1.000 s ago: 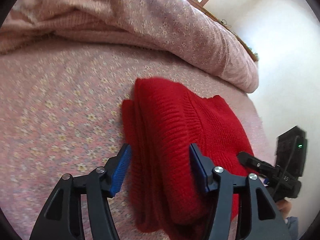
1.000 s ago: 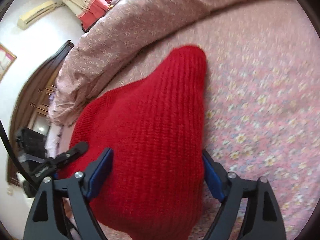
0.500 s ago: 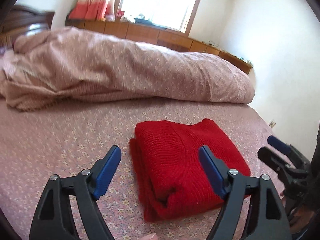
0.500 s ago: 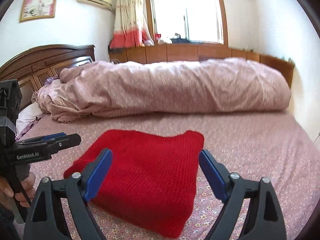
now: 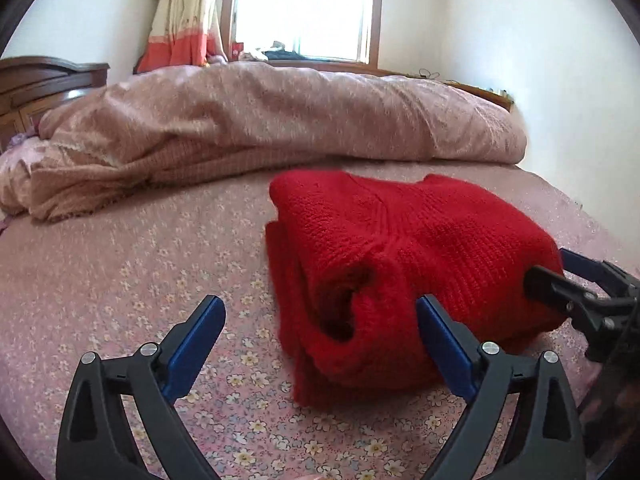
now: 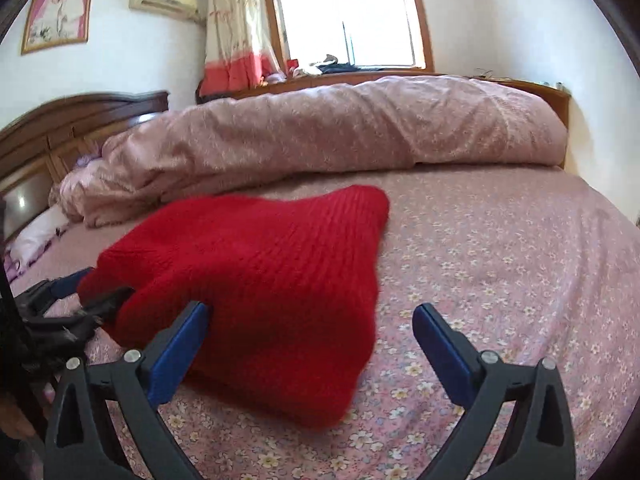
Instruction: Fold small clothes
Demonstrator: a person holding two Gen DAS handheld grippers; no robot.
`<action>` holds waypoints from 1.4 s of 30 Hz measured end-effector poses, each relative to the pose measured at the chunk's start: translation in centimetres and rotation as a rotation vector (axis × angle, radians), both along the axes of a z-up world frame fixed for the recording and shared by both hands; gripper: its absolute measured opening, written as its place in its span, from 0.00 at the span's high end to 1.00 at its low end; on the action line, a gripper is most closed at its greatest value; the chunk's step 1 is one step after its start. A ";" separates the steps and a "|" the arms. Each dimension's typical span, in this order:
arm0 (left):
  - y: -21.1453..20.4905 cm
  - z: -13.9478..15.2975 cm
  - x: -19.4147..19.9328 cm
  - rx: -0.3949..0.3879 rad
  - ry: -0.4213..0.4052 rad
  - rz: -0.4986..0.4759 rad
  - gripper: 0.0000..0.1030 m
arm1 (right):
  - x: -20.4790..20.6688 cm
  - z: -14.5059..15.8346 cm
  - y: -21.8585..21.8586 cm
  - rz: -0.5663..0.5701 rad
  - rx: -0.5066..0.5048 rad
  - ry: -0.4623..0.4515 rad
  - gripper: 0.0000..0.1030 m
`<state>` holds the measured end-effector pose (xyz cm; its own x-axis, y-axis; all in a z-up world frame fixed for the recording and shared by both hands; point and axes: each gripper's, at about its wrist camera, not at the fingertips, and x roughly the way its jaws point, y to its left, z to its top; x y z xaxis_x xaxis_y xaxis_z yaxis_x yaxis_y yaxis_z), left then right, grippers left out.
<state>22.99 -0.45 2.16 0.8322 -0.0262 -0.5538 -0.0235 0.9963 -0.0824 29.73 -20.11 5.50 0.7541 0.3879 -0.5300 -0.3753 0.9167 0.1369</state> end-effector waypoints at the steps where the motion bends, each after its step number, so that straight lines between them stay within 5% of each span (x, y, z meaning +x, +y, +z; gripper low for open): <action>1: 0.1 0.1 -0.2 -0.013 -0.011 -0.003 0.10 | 0.0 -0.1 0.1 0.006 -0.002 -0.002 0.00; 42: 0.7 -0.5 0.7 -0.034 0.022 -0.032 0.06 | 0.4 -0.8 0.1 0.015 -0.011 0.029 0.00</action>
